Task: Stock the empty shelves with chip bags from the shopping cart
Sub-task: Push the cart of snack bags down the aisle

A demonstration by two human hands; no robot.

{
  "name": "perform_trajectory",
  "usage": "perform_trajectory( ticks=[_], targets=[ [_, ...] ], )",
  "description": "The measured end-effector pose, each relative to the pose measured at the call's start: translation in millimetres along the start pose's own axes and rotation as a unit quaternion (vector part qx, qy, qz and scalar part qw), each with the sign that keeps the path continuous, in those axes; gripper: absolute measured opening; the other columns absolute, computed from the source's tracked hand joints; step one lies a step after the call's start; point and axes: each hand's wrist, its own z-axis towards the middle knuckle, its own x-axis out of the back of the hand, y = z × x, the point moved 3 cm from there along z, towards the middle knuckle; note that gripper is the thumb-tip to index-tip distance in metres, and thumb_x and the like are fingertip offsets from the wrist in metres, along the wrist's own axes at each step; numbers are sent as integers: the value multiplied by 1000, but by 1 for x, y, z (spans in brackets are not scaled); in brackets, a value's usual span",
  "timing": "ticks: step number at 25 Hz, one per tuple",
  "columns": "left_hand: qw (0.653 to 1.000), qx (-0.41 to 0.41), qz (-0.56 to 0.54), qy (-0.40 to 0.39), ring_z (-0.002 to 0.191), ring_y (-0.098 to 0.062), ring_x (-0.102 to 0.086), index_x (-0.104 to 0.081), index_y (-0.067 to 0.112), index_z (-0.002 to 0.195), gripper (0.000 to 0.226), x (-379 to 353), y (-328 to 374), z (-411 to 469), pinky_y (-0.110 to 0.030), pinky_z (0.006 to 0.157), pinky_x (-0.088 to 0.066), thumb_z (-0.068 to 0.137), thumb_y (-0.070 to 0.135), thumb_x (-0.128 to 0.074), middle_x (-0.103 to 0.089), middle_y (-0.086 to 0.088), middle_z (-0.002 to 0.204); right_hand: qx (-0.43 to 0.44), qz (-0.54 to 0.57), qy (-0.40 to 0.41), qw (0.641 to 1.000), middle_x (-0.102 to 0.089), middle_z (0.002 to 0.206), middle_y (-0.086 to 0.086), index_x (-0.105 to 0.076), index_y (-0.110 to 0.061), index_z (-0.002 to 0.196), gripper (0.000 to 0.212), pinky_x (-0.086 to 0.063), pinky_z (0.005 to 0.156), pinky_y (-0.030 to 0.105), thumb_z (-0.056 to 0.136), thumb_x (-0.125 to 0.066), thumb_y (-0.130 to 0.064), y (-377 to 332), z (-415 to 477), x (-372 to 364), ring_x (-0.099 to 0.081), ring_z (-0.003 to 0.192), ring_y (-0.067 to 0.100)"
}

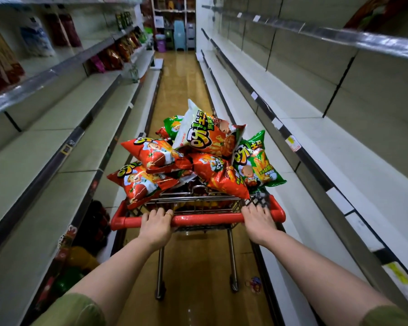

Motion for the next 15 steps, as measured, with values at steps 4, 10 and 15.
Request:
perform_trajectory(
  ticks=[4, 10, 15],
  targets=[
    [1000, -12, -6, -4, 129, -22, -38, -34, 21, 138, 47, -2, 2, -27, -41, 112, -23, 96, 40, -44, -44, -2, 134, -6, -6, -12, 1000, -42, 136, 9, -37, -17, 132, 39, -18, 114, 40, 94, -44, -16, -2, -23, -5, -35, 130, 28],
    [999, -15, 4, -34, 130, -23, -36, -32, 20, 139, 53, -3, 6, -54, -41, 112, -22, 95, 49, -40, -41, -3, 137, 16, 11, -37, 999, -41, 136, 10, -35, -17, 136, 47, -16, 116, 40, 93, -50, -27, 4, -53, -14, -33, 130, 30],
    [994, -1, -2, -108, 134, -25, -33, -30, 20, 143, 69, -3, 7, -57, -45, 114, -19, 90, 64, -36, -38, -5, 143, 37, 66, -75, 994, -42, 136, 8, -32, -19, 139, 53, -30, 109, 42, 90, -53, -27, 4, -58, 0, -40, 127, 28]
  ],
)
